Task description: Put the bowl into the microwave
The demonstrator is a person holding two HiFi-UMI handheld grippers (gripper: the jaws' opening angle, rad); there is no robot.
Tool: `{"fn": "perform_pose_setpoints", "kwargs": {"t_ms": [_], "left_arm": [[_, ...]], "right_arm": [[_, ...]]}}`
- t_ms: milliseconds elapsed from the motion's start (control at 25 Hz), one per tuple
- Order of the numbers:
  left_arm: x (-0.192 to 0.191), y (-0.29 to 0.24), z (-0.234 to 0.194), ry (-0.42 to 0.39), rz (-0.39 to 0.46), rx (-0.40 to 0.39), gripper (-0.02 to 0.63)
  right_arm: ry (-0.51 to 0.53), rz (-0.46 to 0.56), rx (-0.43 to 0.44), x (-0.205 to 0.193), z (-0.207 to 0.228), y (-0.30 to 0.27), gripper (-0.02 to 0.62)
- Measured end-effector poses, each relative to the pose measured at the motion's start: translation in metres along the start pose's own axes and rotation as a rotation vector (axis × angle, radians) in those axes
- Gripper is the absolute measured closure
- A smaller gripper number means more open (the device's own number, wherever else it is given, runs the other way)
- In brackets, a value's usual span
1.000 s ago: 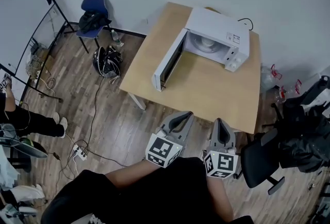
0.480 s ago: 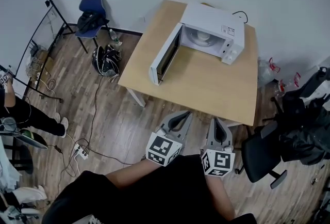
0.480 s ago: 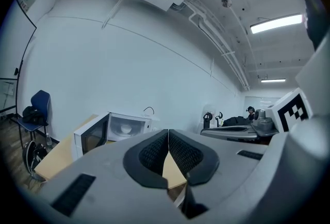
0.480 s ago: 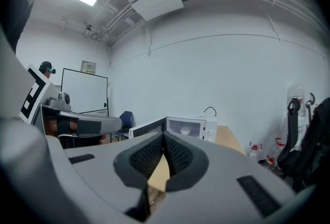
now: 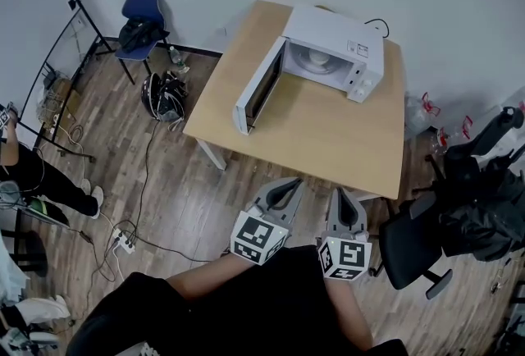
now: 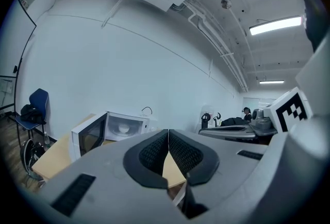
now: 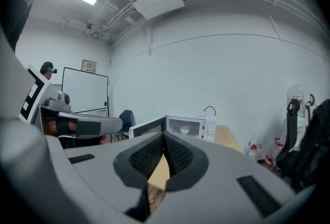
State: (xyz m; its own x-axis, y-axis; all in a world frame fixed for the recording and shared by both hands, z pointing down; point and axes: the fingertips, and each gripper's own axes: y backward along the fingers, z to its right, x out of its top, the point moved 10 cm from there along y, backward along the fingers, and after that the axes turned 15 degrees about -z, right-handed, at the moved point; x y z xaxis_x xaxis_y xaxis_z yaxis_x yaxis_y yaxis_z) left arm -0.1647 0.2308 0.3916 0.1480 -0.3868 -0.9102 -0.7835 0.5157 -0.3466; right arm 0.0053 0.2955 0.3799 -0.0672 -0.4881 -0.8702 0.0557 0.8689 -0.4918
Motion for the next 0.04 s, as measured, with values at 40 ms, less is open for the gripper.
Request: {"fn": "perform_pose_setpoints", "kwargs": {"t_ms": [40], "left_arm": [[0.0003,0.0,-0.0001,-0.003,0.002,0.0,0.591]], "right_arm": [[-0.006,0.003,-0.006,0.0011,0.0019,-0.0004,0.535]]}}
